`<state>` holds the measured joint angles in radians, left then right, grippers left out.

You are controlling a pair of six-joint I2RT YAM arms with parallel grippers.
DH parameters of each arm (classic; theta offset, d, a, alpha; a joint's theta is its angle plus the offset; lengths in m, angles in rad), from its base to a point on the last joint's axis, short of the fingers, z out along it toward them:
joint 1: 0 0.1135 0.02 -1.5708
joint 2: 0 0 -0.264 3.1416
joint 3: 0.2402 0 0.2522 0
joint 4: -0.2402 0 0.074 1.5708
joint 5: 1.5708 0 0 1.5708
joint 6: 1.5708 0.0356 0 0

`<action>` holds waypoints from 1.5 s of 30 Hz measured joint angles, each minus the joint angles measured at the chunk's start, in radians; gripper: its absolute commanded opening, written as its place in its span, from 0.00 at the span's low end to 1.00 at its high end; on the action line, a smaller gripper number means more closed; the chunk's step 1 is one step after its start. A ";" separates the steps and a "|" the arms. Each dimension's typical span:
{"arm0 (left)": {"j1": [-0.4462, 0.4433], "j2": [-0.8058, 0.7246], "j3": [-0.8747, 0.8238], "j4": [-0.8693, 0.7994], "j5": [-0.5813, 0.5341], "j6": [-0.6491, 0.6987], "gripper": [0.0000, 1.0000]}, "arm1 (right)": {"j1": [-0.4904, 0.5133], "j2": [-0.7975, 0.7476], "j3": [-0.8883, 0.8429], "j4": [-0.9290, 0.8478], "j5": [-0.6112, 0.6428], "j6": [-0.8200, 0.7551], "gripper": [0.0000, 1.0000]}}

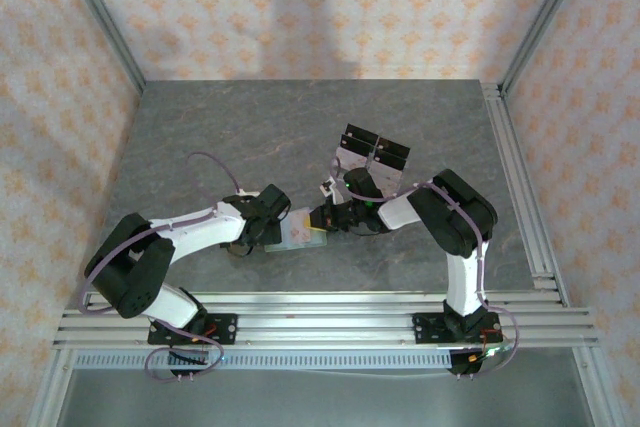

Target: Put the credit cards into the card holder

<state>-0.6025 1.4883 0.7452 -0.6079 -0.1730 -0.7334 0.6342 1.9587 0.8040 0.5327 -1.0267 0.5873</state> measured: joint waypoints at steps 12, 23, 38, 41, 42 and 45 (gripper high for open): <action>0.000 0.000 0.000 0.000 0.000 0.000 1.00 | 0.018 0.015 0.000 0.047 0.009 0.039 0.00; 0.000 0.000 0.000 0.001 0.000 0.000 1.00 | 0.035 0.024 0.000 0.073 0.021 0.048 0.00; 0.000 0.000 0.000 0.002 0.000 0.000 1.00 | 0.041 0.024 0.000 0.074 0.030 0.048 0.14; 0.000 0.000 0.000 0.002 0.000 0.000 1.00 | 0.045 0.005 0.000 0.066 0.029 0.041 0.31; 0.000 0.000 0.000 0.002 -0.001 0.000 1.00 | 0.050 -0.008 0.001 0.056 0.037 0.037 0.35; -0.002 0.000 0.000 0.001 -0.003 -0.002 1.00 | 0.055 -0.050 0.001 -0.008 0.059 0.006 0.45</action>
<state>-0.6048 1.4887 0.7452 -0.6071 -0.1757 -0.7349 0.6895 1.9087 0.8051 0.5247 -0.9680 0.5938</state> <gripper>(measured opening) 0.997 0.395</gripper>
